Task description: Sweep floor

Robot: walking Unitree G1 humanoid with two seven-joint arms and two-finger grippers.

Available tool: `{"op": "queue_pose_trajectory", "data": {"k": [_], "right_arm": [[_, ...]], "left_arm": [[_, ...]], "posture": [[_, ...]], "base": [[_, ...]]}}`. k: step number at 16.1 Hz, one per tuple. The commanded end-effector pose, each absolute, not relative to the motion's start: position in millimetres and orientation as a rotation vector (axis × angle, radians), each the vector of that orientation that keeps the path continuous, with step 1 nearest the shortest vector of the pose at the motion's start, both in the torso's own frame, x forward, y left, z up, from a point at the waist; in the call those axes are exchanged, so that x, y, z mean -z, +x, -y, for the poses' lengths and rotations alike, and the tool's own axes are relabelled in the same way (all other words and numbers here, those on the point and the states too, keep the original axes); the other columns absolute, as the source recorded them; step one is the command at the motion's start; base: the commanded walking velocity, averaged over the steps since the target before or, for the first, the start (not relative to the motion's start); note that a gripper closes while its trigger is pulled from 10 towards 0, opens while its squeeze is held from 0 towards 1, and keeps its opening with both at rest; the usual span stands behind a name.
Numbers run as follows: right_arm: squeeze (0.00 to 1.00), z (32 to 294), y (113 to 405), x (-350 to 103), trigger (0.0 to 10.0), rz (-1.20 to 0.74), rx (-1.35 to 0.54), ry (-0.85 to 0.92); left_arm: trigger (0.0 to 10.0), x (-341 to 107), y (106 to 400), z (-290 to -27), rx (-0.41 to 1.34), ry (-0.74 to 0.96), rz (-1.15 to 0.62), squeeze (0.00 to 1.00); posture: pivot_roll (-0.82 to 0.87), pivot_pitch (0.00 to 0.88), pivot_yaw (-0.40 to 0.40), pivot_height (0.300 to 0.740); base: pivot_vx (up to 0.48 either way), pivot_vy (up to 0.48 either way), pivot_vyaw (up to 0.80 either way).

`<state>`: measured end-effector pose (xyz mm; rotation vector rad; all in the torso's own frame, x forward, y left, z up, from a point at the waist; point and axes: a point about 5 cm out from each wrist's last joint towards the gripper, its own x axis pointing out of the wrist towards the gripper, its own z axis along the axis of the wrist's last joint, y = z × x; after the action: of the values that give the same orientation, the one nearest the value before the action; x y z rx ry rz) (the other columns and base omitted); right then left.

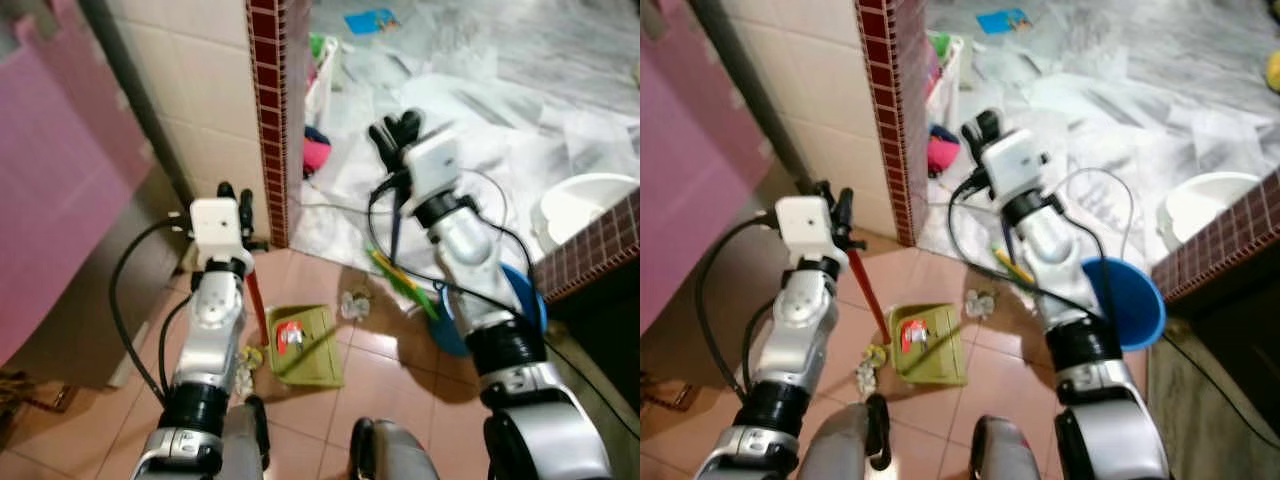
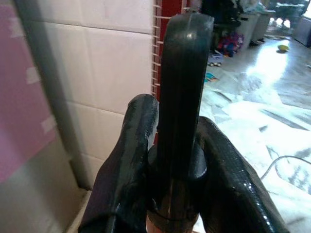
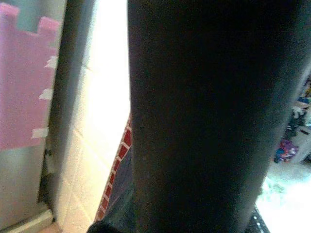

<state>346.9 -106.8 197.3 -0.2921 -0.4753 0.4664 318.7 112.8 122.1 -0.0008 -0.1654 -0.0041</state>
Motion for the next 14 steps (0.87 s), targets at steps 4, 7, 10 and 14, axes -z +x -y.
{"op": "queue_pose_trajectory", "data": {"k": [4,7,10,14], "right_arm": [[0.0,73,339,-183,10.0,0.489,-0.593,-0.235],[0.0,63,330,-172,10.0,0.406,-0.663,-0.1],[0.0,63,323,-184,10.0,0.326,-0.752,0.081],[0.0,72,309,-221,10.0,0.331,-0.898,0.211]], "left_arm": [[10.0,-105,319,-102,-0.048,0.058,0.138,0.0],[10.0,-104,320,-102,-0.064,0.054,0.138,0.0],[10.0,-104,324,-104,-0.072,0.055,0.139,0.0],[10.0,-105,330,-105,-0.074,0.052,0.15,0.0]], "posture": [[-0.02,0.323,-0.031,0.74],[-0.03,0.318,-0.031,0.74],[-0.05,0.299,-0.034,0.74],[-0.08,0.26,-0.028,0.74]], "base": [[0.0,0.0,0.0],[0.0,0.0,0.0],[0.0,0.0,0.0],[0.0,0.0,0.0]]}}
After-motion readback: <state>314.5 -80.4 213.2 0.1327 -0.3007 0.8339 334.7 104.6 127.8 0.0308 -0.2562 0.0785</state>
